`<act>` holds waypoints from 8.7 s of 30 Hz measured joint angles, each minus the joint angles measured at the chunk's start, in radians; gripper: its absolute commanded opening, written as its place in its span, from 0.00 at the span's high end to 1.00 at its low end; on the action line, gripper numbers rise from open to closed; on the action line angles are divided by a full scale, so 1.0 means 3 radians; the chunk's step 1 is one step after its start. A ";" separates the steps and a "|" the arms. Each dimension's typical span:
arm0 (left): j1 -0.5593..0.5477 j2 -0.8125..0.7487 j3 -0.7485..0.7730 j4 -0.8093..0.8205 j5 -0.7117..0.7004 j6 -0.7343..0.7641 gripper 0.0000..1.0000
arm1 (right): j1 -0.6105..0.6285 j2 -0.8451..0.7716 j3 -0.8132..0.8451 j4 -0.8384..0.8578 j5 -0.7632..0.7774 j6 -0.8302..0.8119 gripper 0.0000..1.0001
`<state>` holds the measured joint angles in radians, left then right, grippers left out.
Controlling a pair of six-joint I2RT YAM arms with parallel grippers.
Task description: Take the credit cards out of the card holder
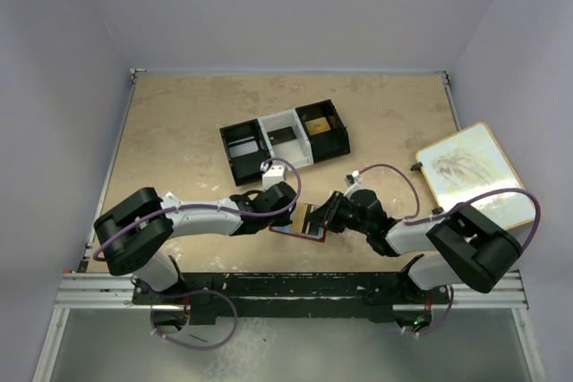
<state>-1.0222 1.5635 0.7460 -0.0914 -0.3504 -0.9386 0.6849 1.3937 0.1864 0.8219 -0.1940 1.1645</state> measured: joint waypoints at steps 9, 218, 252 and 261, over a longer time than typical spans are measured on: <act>0.0003 0.0000 0.0000 0.0000 0.0011 0.0023 0.86 | -0.0001 0.0310 0.0020 0.0309 -0.0088 -0.0013 0.77; 0.1138 -0.2153 0.0492 -0.2163 -0.1102 0.1202 0.21 | -0.0338 0.1715 0.3768 -0.3412 0.1472 -0.5166 0.77; 0.1120 -0.1835 0.0249 -0.1424 0.0752 0.1446 0.18 | -0.0122 -0.1188 0.0725 -0.1584 0.0036 -0.1335 0.69; 0.0418 -0.0633 0.0394 -0.0895 0.0690 0.1450 0.23 | 0.0622 -0.0834 -0.0089 -0.0961 -0.0109 -0.0576 0.60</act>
<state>-0.8967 1.3735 0.8642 -0.3599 -0.1432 -0.5037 0.8715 1.1435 0.1596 0.5335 -0.2268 0.9916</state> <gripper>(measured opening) 0.773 0.364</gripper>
